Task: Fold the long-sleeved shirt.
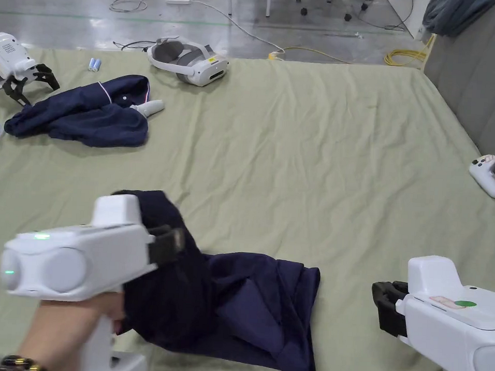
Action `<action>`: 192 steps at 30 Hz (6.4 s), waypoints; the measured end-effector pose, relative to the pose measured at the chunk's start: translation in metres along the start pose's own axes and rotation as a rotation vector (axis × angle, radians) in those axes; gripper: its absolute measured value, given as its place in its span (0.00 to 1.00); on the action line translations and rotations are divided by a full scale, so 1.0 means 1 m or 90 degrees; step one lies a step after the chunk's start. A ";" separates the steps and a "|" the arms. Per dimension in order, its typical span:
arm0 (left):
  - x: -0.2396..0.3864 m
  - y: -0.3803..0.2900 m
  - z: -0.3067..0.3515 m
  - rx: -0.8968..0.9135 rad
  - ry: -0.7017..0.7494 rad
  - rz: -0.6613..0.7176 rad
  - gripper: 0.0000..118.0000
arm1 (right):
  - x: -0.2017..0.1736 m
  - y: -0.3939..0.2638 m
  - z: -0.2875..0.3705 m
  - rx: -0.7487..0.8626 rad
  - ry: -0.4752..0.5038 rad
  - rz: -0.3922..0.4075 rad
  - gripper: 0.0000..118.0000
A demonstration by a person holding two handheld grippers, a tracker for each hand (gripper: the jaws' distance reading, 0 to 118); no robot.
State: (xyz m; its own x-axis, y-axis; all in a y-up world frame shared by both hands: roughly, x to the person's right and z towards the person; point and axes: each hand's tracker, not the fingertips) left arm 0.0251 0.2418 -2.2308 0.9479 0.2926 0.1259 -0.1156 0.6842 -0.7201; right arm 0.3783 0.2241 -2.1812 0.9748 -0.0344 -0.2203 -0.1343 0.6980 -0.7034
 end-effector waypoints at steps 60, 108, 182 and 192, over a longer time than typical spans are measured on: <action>-0.059 -0.049 -0.005 -0.011 -0.154 0.177 0.70 | -0.023 -0.037 -0.146 -0.176 0.237 -0.280 0.00; -0.479 0.048 0.056 0.117 0.103 0.227 0.94 | -0.385 0.134 -0.200 0.120 0.319 0.108 0.00; 0.029 -0.036 0.040 0.469 0.113 -0.189 0.94 | -0.029 0.030 0.042 0.472 -0.215 0.013 1.00; 0.031 -0.036 0.042 0.469 0.114 -0.189 0.94 | -0.032 0.030 0.043 0.468 -0.223 0.011 1.00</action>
State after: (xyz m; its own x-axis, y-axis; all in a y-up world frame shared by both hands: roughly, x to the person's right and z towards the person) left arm 0.0465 0.2541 -2.1723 0.9956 -0.0391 0.0854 0.0420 0.9986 -0.0321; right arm 0.3503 0.2765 -2.1663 0.9892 0.1214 0.0827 -0.1173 0.9917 -0.0522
